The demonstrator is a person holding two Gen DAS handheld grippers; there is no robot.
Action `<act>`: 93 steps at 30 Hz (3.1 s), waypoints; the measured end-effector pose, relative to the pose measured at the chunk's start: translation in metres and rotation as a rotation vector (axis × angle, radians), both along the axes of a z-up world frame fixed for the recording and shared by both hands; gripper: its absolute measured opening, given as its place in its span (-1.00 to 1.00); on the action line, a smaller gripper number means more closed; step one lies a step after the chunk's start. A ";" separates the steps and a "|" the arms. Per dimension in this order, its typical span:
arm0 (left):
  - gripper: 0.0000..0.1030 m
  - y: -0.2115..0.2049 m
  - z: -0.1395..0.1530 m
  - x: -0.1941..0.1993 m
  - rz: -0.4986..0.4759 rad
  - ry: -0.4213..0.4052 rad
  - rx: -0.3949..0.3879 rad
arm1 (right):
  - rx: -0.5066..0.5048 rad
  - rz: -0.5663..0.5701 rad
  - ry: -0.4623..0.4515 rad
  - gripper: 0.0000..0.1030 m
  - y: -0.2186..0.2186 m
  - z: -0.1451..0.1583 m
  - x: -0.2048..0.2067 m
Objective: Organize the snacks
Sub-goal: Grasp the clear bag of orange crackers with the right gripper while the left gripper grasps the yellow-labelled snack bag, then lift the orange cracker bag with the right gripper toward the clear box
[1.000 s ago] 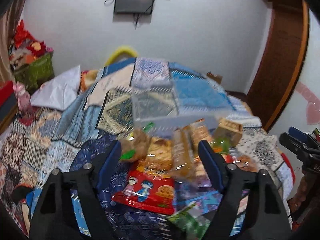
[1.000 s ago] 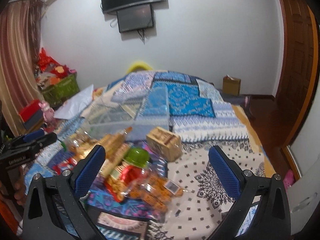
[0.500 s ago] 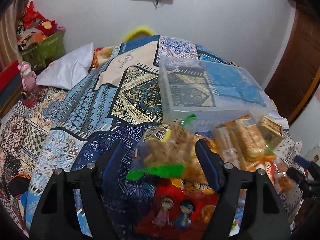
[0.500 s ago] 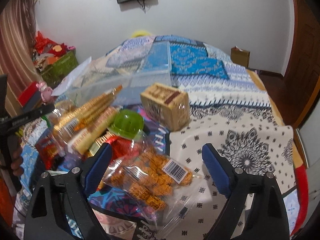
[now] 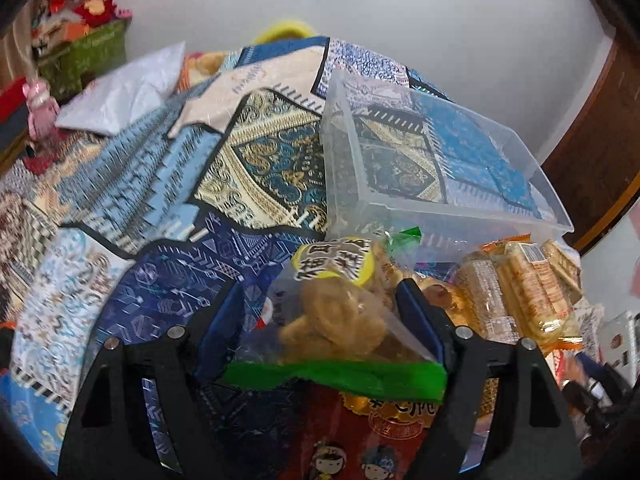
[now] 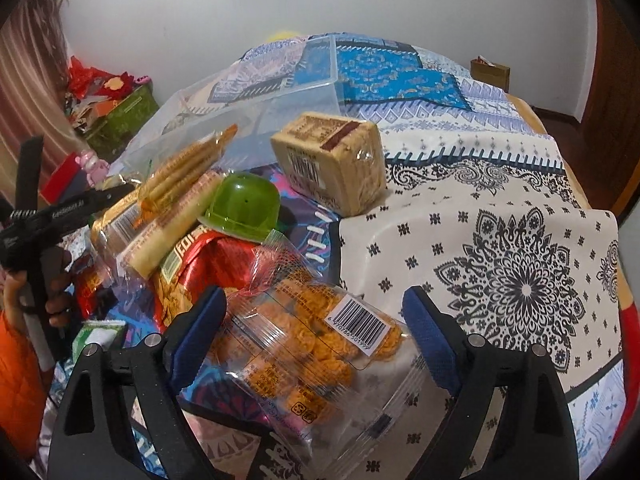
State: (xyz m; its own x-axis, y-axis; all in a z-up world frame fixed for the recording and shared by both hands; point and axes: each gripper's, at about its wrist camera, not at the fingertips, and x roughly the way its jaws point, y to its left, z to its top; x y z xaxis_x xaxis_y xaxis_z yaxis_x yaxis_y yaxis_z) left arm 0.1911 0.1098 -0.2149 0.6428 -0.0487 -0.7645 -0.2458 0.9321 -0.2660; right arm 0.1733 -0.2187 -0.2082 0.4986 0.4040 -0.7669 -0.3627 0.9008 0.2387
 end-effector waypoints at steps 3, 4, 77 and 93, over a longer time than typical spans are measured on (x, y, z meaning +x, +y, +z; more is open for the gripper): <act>0.37 0.001 -0.001 -0.001 -0.010 -0.006 -0.034 | -0.004 -0.013 0.013 0.77 -0.003 0.000 -0.002; 0.35 0.000 0.000 -0.002 -0.010 -0.007 -0.028 | -0.001 -0.020 0.020 0.77 -0.005 0.000 -0.002; -0.01 -0.043 0.121 -0.057 -0.063 -0.262 0.101 | 0.031 0.037 -0.264 -0.06 0.026 0.090 0.012; -0.01 -0.037 0.115 0.037 -0.078 -0.220 0.111 | 0.057 0.078 -0.273 -0.06 0.079 0.093 0.084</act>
